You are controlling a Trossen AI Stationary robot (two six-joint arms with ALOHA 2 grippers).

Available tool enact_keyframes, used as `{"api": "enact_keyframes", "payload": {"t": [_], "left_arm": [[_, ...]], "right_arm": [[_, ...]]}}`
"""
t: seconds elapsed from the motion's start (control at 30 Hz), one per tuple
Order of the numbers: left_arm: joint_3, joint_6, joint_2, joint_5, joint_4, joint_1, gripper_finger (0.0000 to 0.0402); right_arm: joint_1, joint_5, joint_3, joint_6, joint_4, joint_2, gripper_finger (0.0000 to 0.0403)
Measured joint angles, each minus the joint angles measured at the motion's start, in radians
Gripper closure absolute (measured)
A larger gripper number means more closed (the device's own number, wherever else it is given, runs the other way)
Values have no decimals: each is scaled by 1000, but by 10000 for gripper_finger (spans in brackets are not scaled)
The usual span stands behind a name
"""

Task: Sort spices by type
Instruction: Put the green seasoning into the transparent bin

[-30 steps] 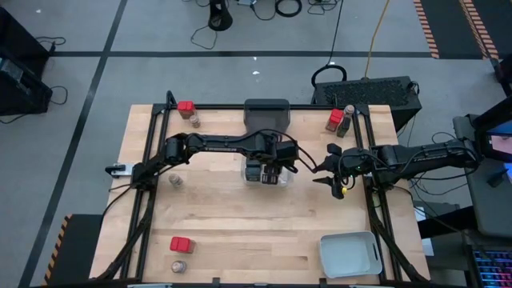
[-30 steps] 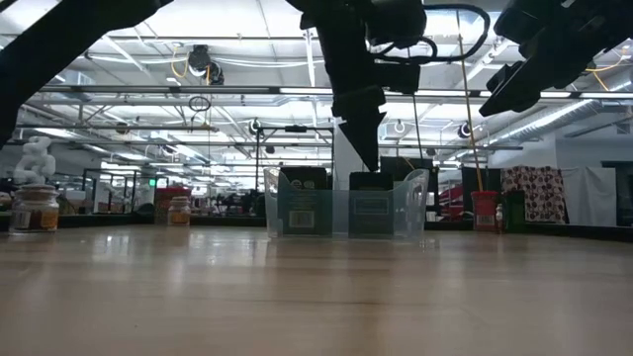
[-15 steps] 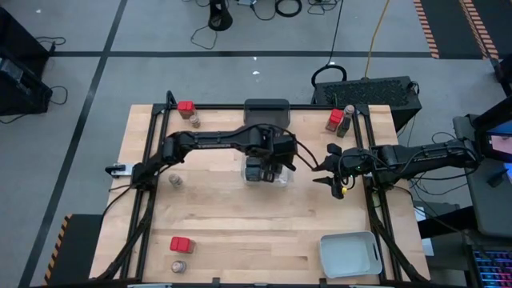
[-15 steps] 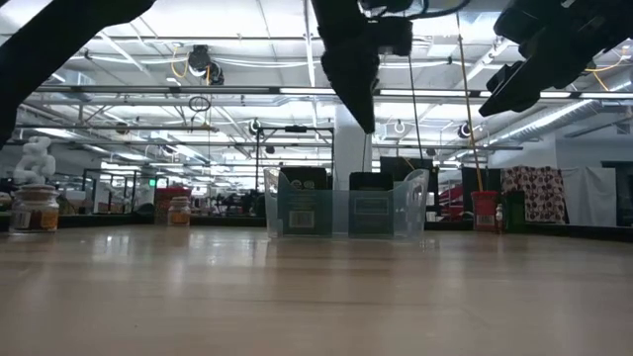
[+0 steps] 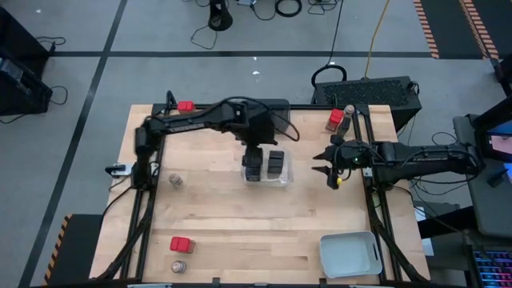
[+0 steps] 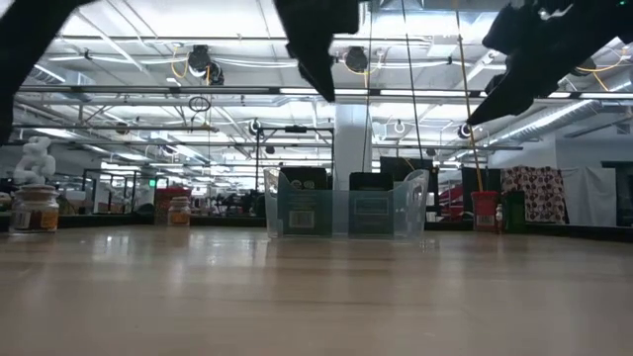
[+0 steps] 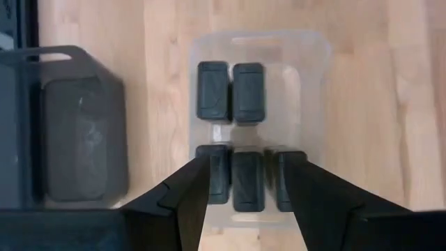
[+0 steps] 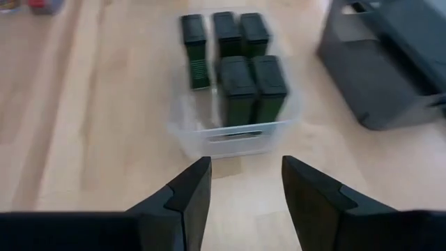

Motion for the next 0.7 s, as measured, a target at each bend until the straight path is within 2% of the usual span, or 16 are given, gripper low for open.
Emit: {"api": "enact_keyframes", "payload": {"t": [0.17, 0.27, 0.37, 0.53, 0.7], "left_arm": [[-372, -46, -202, 30, 304, 7, 213], [-580, -80, -325, 29, 543, 2, 213], [-750, -95, -428, 30, 797, -23, 213], [-958, -53, -546, 30, 1100, -73, 213], [-1099, 7, -587, 30, 1356, -90, 213]], "right_arm": [[-129, -1, 7, -38, 16, 2, 245], [-220, 2, 48, -37, 12, 21, 245], [-308, 68, 114, 36, -7, 62, 245], [-430, 199, 243, 88, -175, 180, 245], [-543, 202, 347, 174, -364, 332, 245]]}}
